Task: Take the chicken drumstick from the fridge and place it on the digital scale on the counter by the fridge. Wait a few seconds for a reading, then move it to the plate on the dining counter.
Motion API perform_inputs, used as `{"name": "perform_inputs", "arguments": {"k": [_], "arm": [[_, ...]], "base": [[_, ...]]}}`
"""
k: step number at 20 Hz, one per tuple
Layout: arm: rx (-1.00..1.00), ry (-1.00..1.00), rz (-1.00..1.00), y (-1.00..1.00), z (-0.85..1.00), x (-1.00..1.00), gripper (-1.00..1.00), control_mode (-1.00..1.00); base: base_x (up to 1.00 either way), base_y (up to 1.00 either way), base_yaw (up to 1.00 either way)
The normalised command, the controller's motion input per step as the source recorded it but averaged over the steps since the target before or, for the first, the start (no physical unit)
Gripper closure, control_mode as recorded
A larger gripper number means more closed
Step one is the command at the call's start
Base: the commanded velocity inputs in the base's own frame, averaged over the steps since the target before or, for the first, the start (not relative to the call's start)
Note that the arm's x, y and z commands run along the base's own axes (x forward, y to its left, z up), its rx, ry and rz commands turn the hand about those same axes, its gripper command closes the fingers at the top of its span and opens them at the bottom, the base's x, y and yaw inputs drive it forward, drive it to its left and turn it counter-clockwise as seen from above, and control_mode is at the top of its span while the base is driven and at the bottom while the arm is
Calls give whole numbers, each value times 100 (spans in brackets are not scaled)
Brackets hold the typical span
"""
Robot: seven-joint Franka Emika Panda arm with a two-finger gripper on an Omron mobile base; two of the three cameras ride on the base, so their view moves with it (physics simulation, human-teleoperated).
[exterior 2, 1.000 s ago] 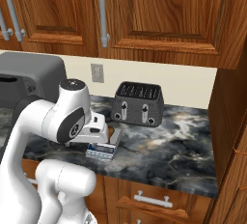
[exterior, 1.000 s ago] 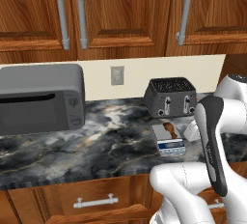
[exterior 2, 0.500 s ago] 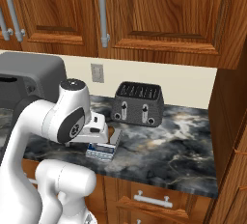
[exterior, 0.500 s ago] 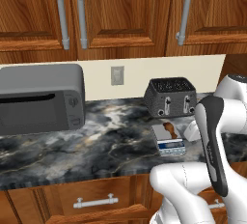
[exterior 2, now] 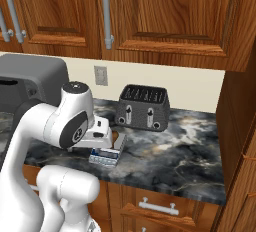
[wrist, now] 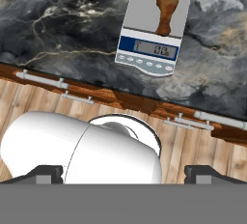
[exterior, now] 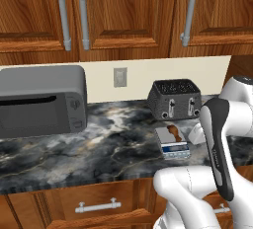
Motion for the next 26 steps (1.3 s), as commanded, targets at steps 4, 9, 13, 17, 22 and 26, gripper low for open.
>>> {"name": "perform_inputs", "arguments": {"k": [4, 9, 13, 17, 22, 26], "arm": [[0, 0, 0, 0, 0, 0, -100, -100], [0, 0, 0, 0, 0, 0, -100, -100], [0, 0, 0, 0, 0, 0, -100, -100], [0, 0, 0, 0, 0, 0, -100, -100], [0, 0, 0, 0, 0, 0, -100, -100], [0, 0, 0, 0, 0, 0, -100, -100]], "base": [[0, 0, 0], [0, 0, 0], [0, 0, 0], [0, 0, 0], [0, 0, 0], [0, 0, 0]]}}
